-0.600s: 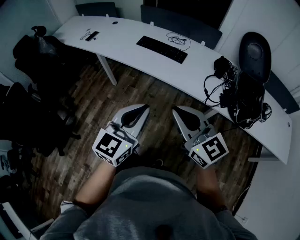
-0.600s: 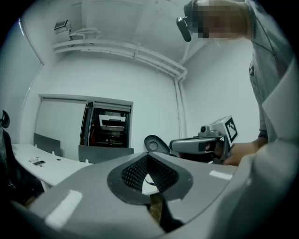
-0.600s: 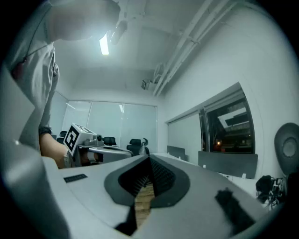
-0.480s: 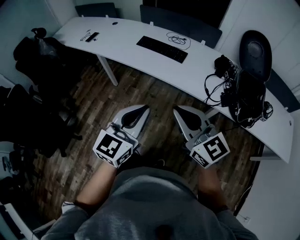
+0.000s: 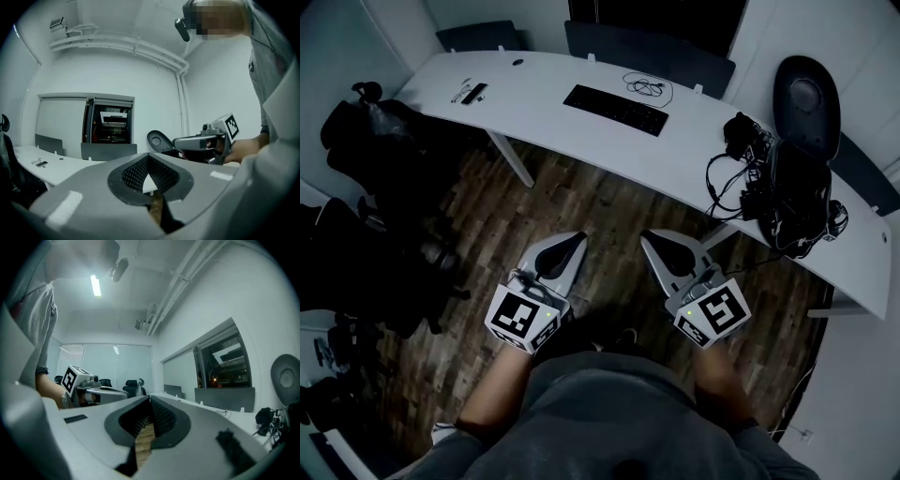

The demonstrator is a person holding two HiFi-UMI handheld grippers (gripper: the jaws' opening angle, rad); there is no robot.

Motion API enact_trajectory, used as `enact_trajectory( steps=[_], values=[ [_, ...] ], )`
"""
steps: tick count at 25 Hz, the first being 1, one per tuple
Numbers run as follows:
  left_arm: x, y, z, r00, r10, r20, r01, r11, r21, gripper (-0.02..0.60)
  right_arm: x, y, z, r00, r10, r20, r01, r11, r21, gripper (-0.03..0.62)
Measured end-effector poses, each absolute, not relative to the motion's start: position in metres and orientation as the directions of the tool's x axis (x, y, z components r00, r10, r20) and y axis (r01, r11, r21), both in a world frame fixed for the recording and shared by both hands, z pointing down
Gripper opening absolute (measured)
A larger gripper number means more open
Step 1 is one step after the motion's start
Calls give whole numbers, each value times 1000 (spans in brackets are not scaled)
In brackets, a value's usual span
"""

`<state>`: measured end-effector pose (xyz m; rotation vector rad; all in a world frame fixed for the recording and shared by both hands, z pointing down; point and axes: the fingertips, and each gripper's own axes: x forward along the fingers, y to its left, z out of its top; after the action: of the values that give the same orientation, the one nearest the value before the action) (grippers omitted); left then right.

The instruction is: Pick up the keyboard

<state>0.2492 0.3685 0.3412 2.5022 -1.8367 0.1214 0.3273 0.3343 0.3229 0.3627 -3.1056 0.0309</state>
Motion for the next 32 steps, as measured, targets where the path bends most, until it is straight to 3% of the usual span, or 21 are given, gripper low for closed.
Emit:
enact_trajectory(
  steps=[32],
  values=[
    [37, 301, 362, 531, -842, 94, -847, -532, 17, 5, 123, 283, 343, -872, -462, 164, -472, 881, -32, 15]
  ],
)
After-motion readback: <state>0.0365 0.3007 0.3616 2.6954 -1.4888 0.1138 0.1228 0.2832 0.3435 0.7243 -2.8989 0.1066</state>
